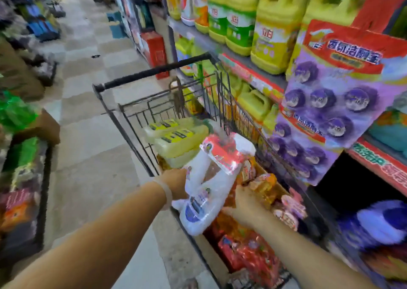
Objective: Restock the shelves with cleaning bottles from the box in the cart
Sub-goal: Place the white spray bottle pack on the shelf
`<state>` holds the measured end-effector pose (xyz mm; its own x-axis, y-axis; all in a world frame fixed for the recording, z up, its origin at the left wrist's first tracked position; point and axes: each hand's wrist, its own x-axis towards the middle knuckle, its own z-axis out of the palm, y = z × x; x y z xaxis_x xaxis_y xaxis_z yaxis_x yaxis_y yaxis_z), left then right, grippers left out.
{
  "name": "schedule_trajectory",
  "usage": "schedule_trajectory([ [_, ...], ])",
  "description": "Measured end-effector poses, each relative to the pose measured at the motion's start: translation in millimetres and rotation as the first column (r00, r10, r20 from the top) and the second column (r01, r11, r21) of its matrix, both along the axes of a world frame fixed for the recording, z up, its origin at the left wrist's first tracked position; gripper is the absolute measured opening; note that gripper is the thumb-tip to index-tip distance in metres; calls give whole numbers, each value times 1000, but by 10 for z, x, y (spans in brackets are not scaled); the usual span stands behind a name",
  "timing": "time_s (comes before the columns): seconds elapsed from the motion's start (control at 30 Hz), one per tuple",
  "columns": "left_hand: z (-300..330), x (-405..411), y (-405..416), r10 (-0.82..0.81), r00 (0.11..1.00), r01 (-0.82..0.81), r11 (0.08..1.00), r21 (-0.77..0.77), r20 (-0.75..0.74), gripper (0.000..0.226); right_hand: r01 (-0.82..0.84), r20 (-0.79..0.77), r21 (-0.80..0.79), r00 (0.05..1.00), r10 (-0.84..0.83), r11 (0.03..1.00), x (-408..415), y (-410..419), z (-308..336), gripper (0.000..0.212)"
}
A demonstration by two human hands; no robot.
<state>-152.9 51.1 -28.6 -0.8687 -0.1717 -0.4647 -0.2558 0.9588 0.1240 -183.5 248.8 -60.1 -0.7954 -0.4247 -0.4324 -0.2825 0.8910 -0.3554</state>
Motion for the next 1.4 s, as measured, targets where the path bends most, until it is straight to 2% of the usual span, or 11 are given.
schedule_trajectory([
  [0.17, -484, -382, -510, 99, 991, -116, 973, 198, 93, 78, 305, 60, -223, 952, -300, 926, 39, -351, -328, 67],
  [0.3, -752, -480, -591, 122, 985, -154, 941, 302, 124, 96, 415, 50, -84, 910, -412, 906, 62, -432, -505, 90],
  [0.47, -862, -397, -593, 191, 981, -187, 912, 366, 25, 86, 570, 205, -202, 820, -535, 796, 79, -462, -540, 66],
  [0.57, -790, -368, -551, 295, 955, -272, 851, 449, 19, 87, 647, 280, -268, 762, -585, 714, 65, -405, -468, 82],
  [0.63, -773, -366, -538, 352, 935, -317, 775, 547, 43, 86, 695, 353, -380, 719, -598, 611, 36, -334, -337, 71],
  [0.73, -642, -366, -449, 374, 925, -321, 678, 661, 65, 49, 747, 510, -528, 659, -552, 404, 2, -194, -28, 43],
  [0.9, -35, -396, 50, 316, 948, -164, 583, 796, -37, 22, 650, 412, -716, 688, -598, 254, 59, 263, 589, 36],
  [1.07, 821, -220, 827, 222, 962, 5, 561, 828, -157, 60, 538, 353, -836, 681, -641, 111, 520, 1108, 1365, 30],
  [1.2, 1423, 210, 1709, 79, 957, 198, 527, 826, -280, 32, 462, 287, -885, 643, -710, 61, 1244, 1964, 1888, 35],
  [1.33, 1819, 701, 2696, -89, 908, 398, 489, 776, -410, 86, 425, 201, -903, 554, -808, 66, 2144, 2885, 2254, 32],
  [1.4, 1986, 1040, 3264, -138, 889, 451, 428, 783, -436, 84, 407, 157, -911, 491, -857, 67, 2642, 3344, 2412, 36],
])
